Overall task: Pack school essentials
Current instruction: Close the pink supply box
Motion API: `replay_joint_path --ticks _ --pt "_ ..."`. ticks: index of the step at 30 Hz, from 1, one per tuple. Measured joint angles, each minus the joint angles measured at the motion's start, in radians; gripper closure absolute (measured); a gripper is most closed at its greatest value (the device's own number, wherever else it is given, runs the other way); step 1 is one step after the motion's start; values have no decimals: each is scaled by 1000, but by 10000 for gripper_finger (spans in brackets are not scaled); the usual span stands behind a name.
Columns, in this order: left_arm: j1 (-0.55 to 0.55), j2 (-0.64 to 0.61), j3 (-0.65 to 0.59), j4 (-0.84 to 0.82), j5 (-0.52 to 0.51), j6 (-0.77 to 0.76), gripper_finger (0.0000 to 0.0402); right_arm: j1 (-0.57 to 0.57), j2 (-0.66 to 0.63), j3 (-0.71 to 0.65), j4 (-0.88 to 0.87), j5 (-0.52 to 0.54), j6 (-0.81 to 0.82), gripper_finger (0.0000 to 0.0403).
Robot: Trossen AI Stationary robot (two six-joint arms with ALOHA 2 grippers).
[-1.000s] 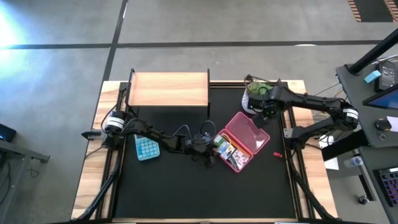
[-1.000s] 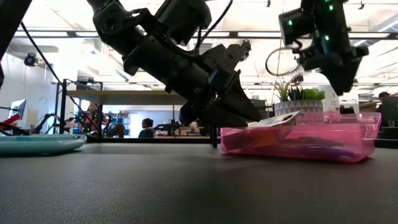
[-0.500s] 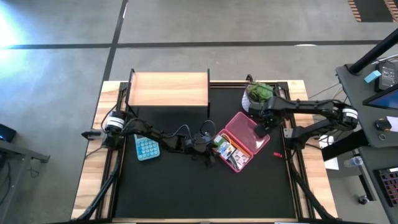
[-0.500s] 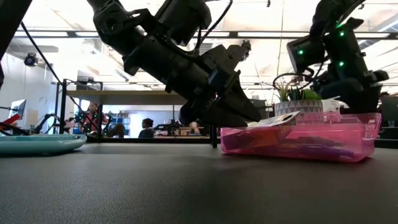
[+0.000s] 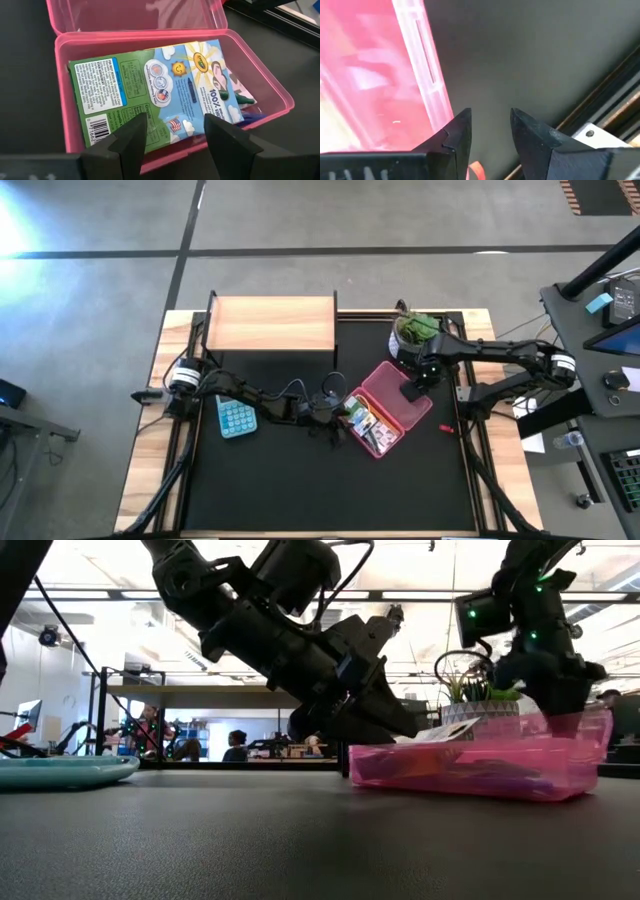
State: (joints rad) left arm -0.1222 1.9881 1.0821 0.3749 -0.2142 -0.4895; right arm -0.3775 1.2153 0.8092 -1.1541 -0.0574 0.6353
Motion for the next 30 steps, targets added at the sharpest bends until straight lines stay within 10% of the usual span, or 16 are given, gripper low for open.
replay_joint_path --ticks 30 --pt "18 -4 2 -1 -4 -1 219 254 -12 202 235 -100 139 280"
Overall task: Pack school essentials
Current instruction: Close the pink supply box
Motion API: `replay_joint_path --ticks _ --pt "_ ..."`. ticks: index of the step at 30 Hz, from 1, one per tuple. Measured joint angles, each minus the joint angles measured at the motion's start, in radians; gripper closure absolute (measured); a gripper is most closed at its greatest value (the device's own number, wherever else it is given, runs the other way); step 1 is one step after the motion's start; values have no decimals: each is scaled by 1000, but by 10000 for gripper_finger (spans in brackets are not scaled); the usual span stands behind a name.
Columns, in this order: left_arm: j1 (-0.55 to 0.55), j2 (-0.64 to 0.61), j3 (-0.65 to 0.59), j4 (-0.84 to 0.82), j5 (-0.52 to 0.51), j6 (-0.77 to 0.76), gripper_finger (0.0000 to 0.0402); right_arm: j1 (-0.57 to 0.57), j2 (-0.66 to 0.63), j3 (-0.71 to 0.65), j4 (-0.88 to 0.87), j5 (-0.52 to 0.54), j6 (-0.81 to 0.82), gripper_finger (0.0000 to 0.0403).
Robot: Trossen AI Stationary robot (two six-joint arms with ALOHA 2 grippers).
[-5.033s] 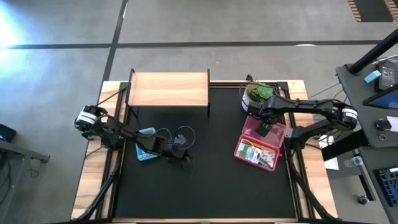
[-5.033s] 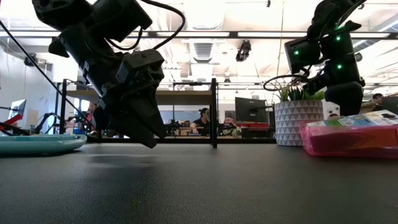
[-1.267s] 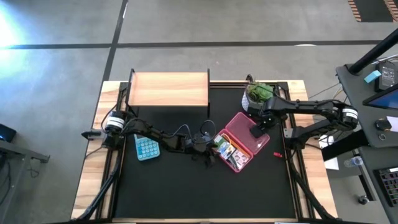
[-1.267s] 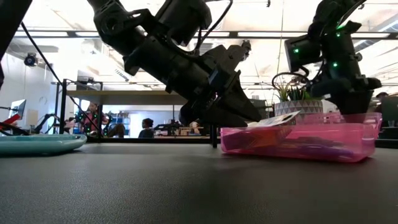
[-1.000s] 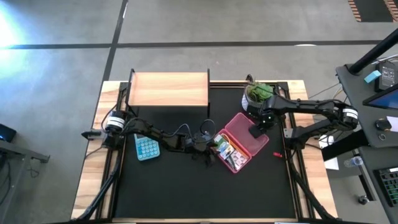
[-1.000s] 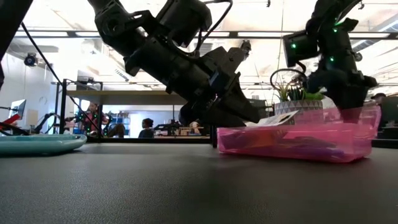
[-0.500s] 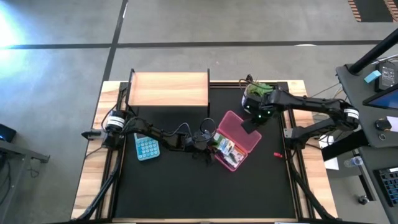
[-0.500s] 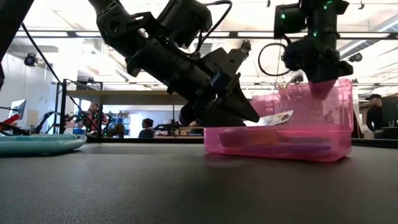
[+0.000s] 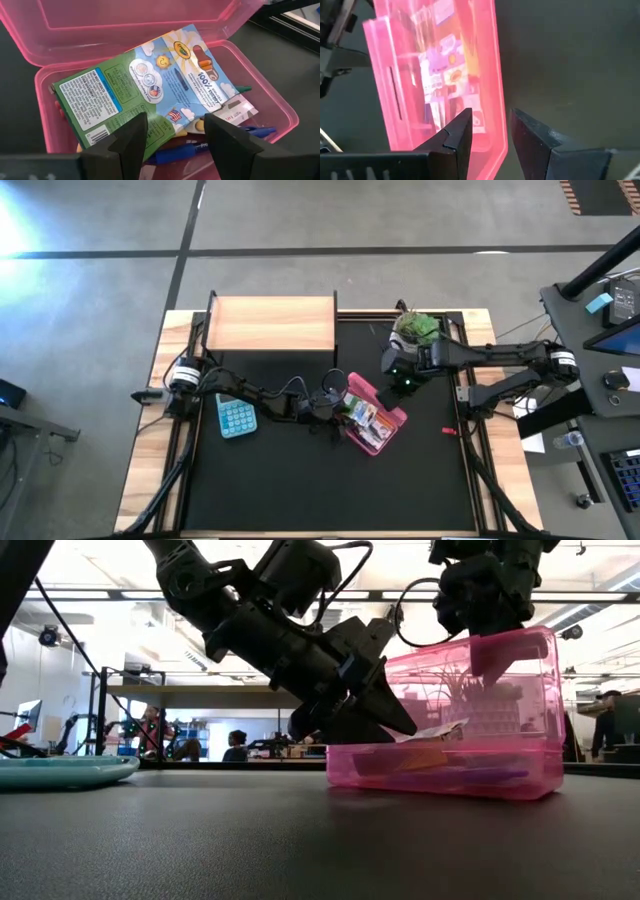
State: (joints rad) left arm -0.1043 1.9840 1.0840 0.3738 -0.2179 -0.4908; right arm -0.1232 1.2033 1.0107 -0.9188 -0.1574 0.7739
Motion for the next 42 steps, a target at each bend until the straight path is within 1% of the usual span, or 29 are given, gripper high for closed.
replay_joint_path --ticks 6,11,18,25,32,34,39,42 --pt "0 -31 -1 -28 2 0 219 59 27 -1 56 4 40 280" --pt "0 -59 -2 -75 4 5 219 100 71 -1 104 26 41 280" --pt "-1 -140 -2 -273 5 7 219 128 159 -2 135 26 20 280" --pt "-2 -255 -5 -392 6 10 219 146 219 -1 203 22 -9 280" --pt "-2 -333 -5 -416 7 8 219 150 221 -1 227 26 -13 280" --pt "-2 -344 1 -386 4 9 219 149 224 -2 225 35 -15 280" --pt "-4 -363 -1 -413 2 35 219 150 227 -4 228 57 -8 280" --pt "-1 -354 0 -365 -39 66 219 150 234 -4 236 57 -8 280"
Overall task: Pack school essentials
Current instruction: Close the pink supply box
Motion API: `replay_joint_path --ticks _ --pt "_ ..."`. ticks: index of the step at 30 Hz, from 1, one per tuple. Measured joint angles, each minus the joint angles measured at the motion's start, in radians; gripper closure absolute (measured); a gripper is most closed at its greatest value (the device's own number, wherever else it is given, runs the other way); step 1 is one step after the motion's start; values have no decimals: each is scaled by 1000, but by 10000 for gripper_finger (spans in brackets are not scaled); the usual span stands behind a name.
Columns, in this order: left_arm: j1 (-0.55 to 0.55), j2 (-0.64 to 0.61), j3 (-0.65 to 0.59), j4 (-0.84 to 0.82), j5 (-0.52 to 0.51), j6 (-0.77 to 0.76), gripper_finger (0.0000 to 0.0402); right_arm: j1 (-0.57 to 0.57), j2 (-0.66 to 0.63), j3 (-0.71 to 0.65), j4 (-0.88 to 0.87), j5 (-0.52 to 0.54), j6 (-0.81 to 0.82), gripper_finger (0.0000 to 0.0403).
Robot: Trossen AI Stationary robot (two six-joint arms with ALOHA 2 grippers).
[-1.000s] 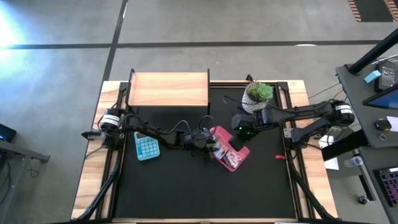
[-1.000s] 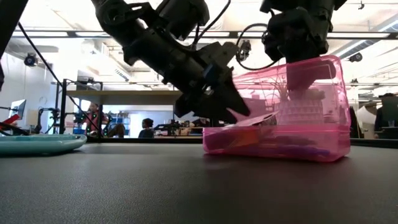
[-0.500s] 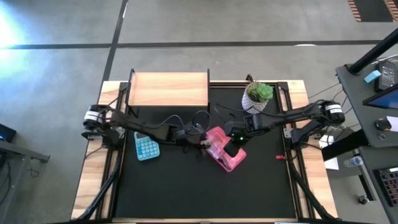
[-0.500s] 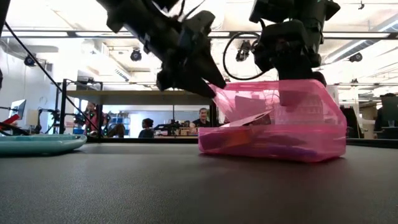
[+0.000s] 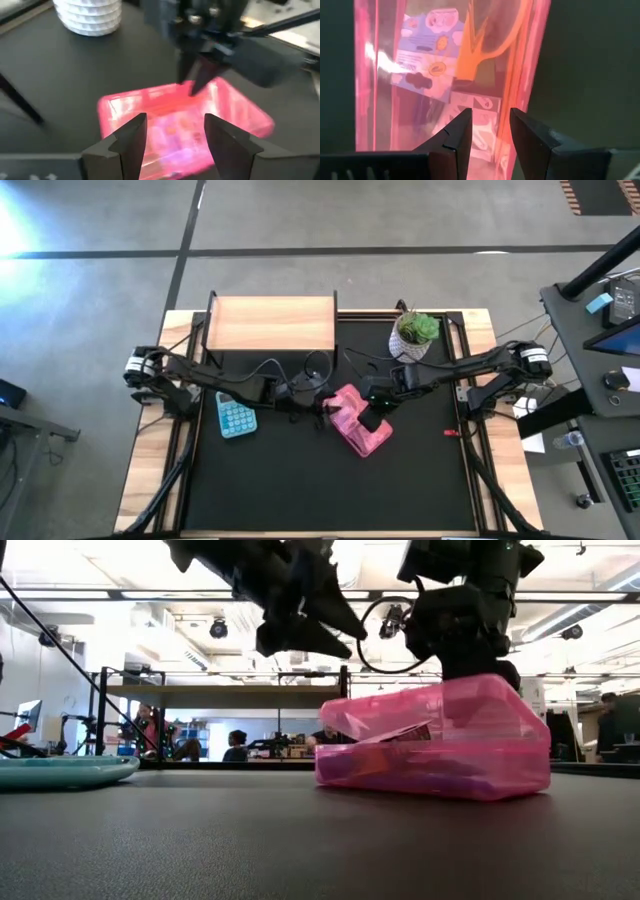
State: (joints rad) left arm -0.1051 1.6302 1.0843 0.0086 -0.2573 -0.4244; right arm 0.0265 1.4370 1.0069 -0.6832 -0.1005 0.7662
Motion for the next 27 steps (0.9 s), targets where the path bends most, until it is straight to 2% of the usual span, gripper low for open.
replay_joint_path --ticks 3,12,20,27 --pt "5 37 -1 -8 -42 13 219 0 1 0 14 0 7 280" --pt "3 174 -4 -16 -38 -39 219 0 7 0 32 -1 33 280" --pt "-4 186 -5 -20 -37 -37 219 16 7 34 58 -4 54 280" --pt "-4 187 -8 -19 -40 -30 219 96 22 43 223 -5 105 280"
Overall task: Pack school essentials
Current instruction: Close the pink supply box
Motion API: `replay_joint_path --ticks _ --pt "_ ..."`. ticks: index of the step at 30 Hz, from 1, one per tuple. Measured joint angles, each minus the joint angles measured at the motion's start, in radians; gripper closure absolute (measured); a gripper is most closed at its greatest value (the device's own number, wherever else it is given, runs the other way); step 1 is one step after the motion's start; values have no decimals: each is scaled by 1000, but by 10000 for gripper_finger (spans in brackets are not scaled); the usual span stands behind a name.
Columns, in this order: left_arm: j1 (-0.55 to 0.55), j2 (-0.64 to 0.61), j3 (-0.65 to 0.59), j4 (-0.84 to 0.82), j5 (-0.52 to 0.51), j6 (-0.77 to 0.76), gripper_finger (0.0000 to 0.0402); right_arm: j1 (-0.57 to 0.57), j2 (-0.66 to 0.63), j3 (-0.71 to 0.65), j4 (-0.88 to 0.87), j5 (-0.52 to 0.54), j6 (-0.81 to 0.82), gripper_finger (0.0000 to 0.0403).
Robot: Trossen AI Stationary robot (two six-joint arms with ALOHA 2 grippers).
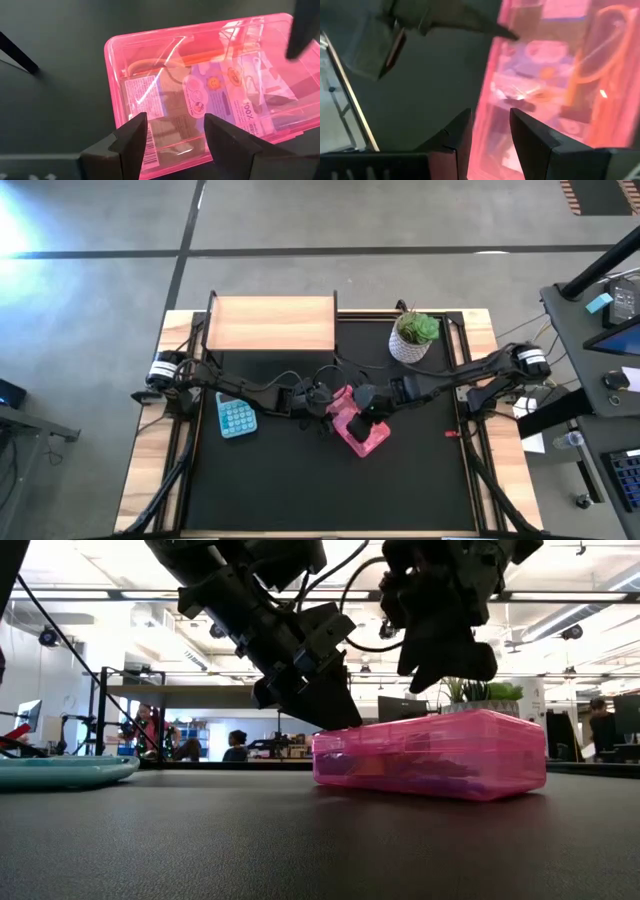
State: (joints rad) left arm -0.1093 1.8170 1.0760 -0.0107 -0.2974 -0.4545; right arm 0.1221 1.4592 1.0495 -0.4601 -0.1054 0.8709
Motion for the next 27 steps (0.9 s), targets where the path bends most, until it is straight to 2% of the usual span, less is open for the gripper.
replay_joint_path --ticks 11,27 --pt "0 1 -1 -5 0 0 219 49 136 21 112 0 7 280" --pt "-1 2 -2 -11 0 -3 219 50 208 41 133 2 -19 280"
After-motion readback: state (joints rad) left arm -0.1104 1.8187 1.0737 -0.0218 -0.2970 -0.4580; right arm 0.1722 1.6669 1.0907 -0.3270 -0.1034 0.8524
